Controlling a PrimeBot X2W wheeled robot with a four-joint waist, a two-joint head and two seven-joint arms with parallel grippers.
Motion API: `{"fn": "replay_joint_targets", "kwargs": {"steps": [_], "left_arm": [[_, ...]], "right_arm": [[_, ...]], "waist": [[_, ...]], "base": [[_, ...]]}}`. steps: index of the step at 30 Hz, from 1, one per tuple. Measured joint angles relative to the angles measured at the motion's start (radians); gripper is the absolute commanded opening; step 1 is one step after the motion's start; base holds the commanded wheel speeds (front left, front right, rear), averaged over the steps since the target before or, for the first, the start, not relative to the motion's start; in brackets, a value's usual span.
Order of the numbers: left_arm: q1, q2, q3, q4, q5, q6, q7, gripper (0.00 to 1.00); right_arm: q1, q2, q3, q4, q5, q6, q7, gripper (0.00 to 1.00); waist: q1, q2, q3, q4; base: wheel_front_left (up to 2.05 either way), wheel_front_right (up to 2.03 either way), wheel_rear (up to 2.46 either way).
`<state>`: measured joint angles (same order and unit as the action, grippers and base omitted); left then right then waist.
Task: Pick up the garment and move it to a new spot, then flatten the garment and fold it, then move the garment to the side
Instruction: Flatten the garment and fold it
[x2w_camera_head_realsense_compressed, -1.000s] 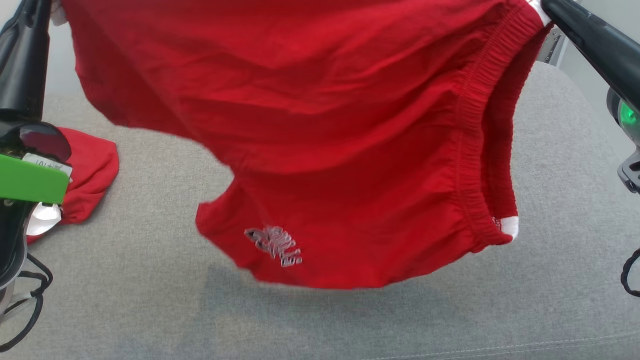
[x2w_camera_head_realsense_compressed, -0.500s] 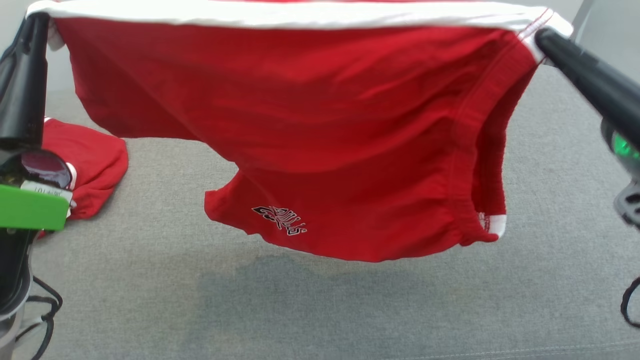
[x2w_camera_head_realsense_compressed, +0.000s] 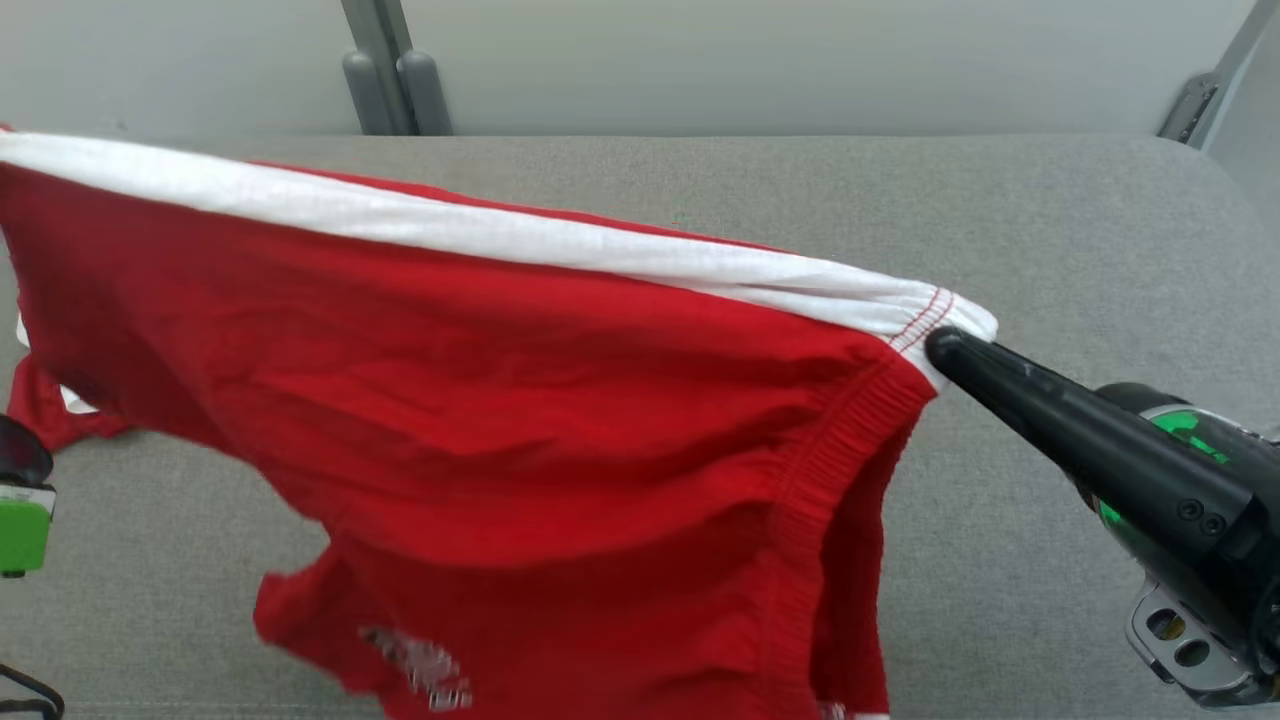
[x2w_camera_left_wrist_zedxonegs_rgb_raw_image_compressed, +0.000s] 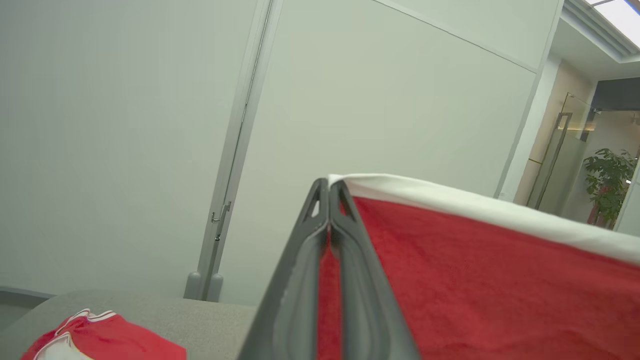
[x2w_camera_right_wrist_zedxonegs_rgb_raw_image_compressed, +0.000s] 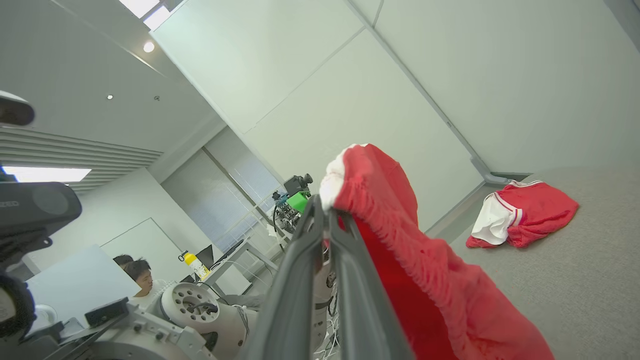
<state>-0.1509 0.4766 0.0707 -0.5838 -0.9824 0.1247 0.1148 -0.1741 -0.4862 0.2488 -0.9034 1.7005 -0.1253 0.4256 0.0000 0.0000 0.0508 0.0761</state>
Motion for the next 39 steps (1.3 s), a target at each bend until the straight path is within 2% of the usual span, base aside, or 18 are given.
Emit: {"fn": "replay_joint_targets", "kwargs": {"steps": [7, 14, 18, 26, 31, 39], "left_arm": [[0.061, -0.058, -0.022, -0.008, -0.015, 0.000, 0.054, 0.00], [0.075, -0.103, -0.178, 0.037, -0.031, 0.000, 0.115, 0.00], [0.051, -0.113, -0.218, 0.070, -0.022, 0.000, 0.139, 0.00], [-0.214, -0.111, -0.247, 0.118, 0.077, 0.000, 0.195, 0.00], [-0.354, -0.110, -0.292, 0.176, 0.102, 0.000, 0.251, 0.00], [-0.558, -0.144, -0.338, 0.300, 0.153, 0.000, 0.327, 0.00]], "right_arm": [[0.109, 0.017, -0.018, 0.052, -0.033, -0.001, -0.065, 0.00], [0.201, 0.022, -0.046, 0.200, -0.074, -0.002, -0.121, 0.00], [0.202, 0.045, -0.066, 0.255, -0.085, -0.008, -0.153, 0.00], [0.081, 0.081, -0.141, 0.344, -0.108, -0.007, -0.216, 0.00], [-0.007, 0.088, -0.153, 0.411, -0.109, -0.007, -0.225, 0.00], [-0.202, 0.107, -0.150, 0.541, -0.119, -0.007, -0.240, 0.00]], "waist": [[0.0000, 0.0000, 0.072, 0.009], [0.0000, 0.0000, 0.158, -0.007], [0.0000, 0.0000, 0.207, -0.027], [0.0000, 0.0000, 0.318, -0.091], [0.0000, 0.0000, 0.384, -0.125], [0.0000, 0.0000, 0.496, -0.164]], "base": [[0.00, 0.00, 0.00], [0.00, 0.00, 0.00], [0.00, 0.00, 0.00], [0.00, 0.00, 0.00], [0.00, 0.00, 0.00], [0.00, 0.00, 0.00]]}}
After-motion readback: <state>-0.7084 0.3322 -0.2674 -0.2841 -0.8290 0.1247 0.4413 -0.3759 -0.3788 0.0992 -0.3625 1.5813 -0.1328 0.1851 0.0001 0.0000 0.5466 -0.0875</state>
